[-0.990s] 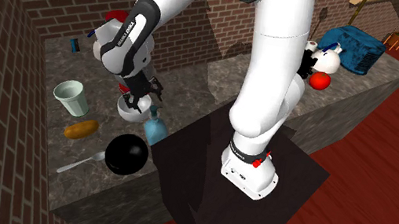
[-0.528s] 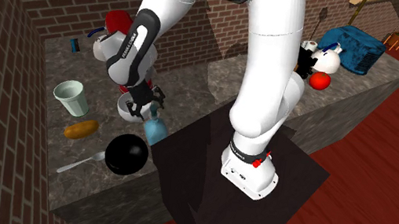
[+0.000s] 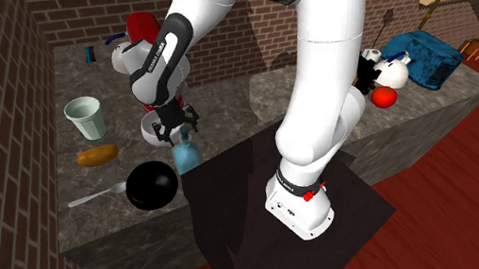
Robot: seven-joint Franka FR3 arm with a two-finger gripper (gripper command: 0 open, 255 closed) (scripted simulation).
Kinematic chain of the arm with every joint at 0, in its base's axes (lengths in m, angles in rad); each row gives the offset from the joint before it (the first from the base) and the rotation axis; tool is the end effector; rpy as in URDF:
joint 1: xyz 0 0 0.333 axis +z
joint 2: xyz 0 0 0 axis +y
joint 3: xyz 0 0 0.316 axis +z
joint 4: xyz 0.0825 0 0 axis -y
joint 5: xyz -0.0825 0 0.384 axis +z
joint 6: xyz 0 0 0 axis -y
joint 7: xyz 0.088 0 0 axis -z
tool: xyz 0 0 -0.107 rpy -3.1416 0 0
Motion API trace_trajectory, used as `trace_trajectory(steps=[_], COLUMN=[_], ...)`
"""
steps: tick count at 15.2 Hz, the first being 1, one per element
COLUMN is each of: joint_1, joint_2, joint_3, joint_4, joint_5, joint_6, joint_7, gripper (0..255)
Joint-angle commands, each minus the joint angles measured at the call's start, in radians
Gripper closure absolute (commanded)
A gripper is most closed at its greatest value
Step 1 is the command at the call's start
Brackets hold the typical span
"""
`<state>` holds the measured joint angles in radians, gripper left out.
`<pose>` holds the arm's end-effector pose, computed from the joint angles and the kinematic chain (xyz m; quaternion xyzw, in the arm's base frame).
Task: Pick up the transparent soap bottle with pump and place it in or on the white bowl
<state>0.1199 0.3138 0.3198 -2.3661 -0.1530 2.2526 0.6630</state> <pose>0.4139 0.1997 0.1745 0.9784 -0.0473 -0.1716 0.1047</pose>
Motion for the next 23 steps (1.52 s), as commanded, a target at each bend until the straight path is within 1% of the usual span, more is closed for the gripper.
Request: trace_trajectory(steps=[1,10,23], joint_1=[0.0,0.0,-0.017], joint_2=[0.0,0.0,-0.167], joint_3=[0.0,0.0,0.029], joint_4=[0.0,0.0,0.003], joint_5=[0.0,0.0,0.077], joint_6=[0.0,0.0,-0.158], joint_7=[0.0,0.0,-0.056], gripper=[255,255,255])
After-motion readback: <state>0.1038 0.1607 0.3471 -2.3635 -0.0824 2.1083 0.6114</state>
